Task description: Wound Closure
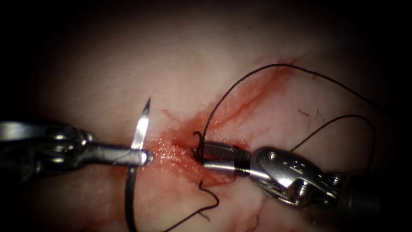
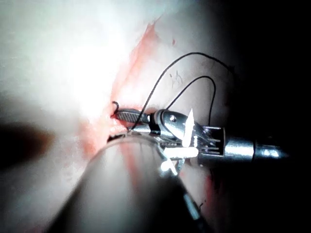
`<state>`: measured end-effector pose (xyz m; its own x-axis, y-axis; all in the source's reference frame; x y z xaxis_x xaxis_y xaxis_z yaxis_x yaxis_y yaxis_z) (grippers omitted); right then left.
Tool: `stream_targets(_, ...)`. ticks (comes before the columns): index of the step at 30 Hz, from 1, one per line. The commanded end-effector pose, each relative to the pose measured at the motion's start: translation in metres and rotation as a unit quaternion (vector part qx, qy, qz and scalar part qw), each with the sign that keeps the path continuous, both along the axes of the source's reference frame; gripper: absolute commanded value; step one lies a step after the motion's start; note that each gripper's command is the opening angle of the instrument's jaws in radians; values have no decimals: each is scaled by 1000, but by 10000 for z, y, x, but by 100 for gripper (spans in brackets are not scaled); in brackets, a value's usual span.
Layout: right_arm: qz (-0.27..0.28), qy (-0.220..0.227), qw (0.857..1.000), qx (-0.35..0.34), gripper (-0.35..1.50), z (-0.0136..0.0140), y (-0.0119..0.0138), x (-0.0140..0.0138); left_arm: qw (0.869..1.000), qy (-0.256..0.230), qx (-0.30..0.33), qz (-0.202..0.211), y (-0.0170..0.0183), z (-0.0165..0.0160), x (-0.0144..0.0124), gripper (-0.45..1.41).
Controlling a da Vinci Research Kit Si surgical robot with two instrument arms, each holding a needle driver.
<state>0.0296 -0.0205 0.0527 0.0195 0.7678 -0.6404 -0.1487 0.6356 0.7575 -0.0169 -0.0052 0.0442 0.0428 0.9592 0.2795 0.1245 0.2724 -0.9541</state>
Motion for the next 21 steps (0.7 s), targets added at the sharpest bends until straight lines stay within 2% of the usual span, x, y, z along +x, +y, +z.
stream_targets(1,4,-1,1000,-1,39,1,4,8,1000,0,0,0,0,5,-5,-45)
stream_targets(10,29,-13,999,1,25,10,12,13,1000,1,0,1,0,5,-6,-45)
stream_targets(18,46,-20,999,3,27,16,18,13,1000,3,0,1,-1,4,-7,-45)
stream_targets(21,54,-24,998,6,17,16,19,14,1000,2,0,1,-2,4,-7,-45)
